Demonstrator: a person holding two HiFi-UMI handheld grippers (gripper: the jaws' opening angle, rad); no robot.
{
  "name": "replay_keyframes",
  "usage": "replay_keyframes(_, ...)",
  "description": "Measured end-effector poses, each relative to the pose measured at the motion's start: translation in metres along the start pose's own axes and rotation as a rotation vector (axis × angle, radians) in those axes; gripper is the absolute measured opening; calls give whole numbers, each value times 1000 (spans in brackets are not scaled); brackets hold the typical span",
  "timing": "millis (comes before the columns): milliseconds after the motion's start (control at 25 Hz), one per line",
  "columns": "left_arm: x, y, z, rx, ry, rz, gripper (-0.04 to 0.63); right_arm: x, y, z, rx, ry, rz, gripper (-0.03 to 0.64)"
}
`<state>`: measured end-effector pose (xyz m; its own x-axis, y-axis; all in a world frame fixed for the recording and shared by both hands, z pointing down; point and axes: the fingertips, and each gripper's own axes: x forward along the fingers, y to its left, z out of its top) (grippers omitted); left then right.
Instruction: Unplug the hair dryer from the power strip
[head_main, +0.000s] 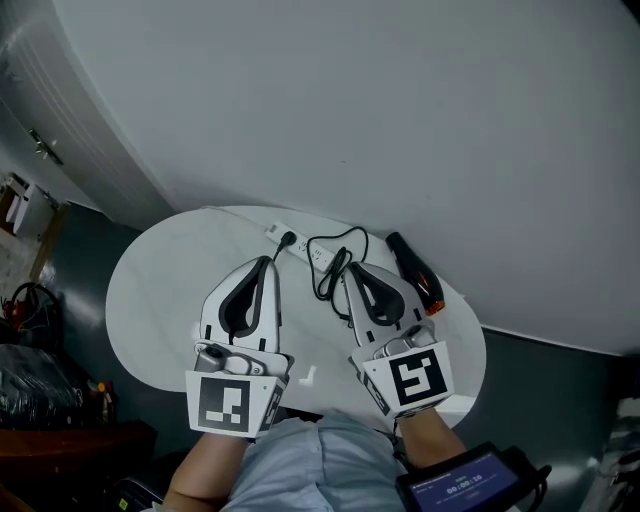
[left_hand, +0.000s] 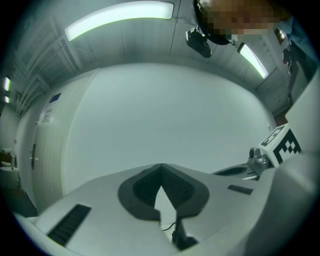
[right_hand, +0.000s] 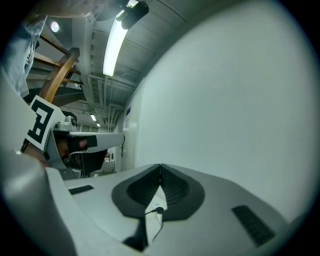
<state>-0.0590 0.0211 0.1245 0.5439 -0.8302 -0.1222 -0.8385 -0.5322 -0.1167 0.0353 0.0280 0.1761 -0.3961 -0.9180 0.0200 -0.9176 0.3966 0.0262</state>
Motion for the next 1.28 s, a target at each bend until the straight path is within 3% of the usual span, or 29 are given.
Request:
replay_keyframes(360, -22, 19, 18, 11, -75, -7, -3, 5, 22, 23, -78, -47, -39, 0)
replay_keyframes(560, -29, 25, 18, -28, -65, 7, -3, 6, 34, 32, -83, -74, -27, 0)
replay_keyframes(760, -33, 28, 22, 9, -90, -3, -3, 7, 42, 36, -84, -88, -19, 0)
replay_keyframes(960, -37, 23, 20, -1, -91, -13, -3, 1, 44, 33, -86, -85, -21, 0)
replay_keyframes(1280, -41, 19, 21, -8, -93, -6, -3, -1, 45, 54, -87, -205, -12, 0)
